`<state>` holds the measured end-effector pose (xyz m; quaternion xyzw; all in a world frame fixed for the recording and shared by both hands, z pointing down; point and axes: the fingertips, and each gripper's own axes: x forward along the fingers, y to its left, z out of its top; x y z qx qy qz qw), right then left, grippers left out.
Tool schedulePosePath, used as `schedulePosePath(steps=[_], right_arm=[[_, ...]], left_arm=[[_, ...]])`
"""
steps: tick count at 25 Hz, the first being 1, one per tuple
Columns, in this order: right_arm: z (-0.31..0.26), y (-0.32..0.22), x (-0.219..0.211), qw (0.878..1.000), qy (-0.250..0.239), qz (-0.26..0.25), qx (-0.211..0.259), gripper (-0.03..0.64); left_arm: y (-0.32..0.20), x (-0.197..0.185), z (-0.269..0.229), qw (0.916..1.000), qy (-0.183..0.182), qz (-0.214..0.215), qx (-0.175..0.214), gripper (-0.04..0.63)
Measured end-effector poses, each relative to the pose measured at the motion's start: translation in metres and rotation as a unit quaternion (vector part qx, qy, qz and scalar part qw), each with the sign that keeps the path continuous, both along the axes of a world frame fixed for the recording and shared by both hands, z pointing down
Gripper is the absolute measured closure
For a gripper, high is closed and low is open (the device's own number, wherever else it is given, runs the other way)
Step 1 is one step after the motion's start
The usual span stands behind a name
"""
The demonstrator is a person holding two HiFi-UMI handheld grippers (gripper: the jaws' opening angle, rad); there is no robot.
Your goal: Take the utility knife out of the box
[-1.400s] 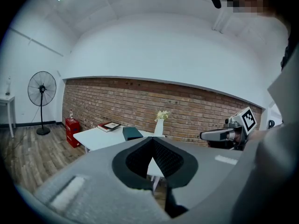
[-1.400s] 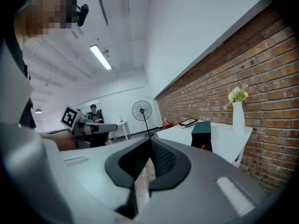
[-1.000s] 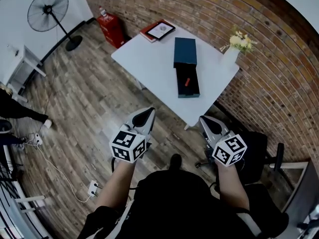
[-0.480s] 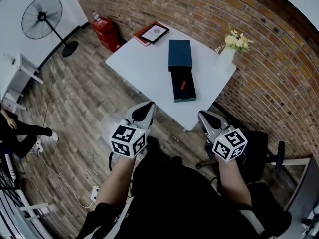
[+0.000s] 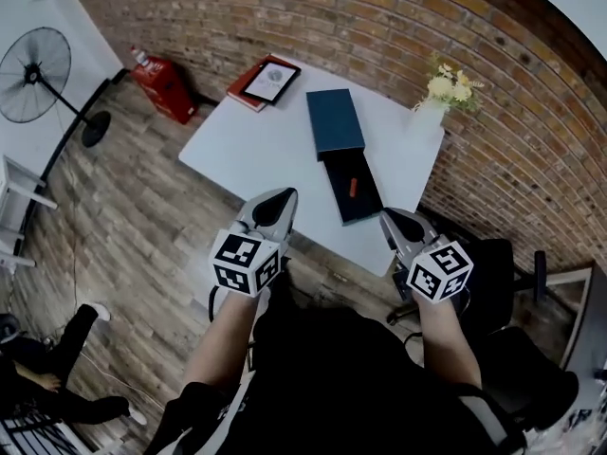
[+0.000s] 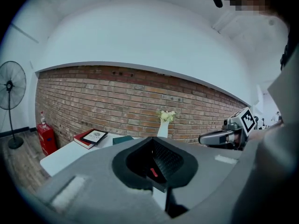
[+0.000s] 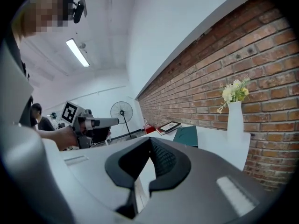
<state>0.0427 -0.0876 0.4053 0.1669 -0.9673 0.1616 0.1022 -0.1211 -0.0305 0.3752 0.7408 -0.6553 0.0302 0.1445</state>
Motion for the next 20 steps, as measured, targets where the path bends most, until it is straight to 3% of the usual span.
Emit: schedulePosePath(steps=[6, 11, 15, 20], right_arm=[[0.007, -0.022, -0.086, 0.998, 0.017, 0.057, -0.001, 0.615], [0.014, -0.023, -0.101, 0.993, 0.035, 0.108, -0.013, 0.615], [0.020, -0.029, -0.092, 0.989, 0.040, 0.141, -0.023, 0.615], [0.022, -0.043, -0.056, 0.983, 0.039, 0.179, -0.029, 0.615]], left_arm=[[-0.036, -0.093, 0.003, 0.9990, 0.003, 0.045, 0.003, 0.588], [-0.058, -0.123, 0.005, 0.9962, 0.011, 0.086, 0.003, 0.588], [-0.076, -0.119, 0.011, 0.9931, 0.015, 0.116, -0.003, 0.588], [-0.103, -0.078, 0.014, 0.9870, 0.010, 0.160, -0.016, 0.588]])
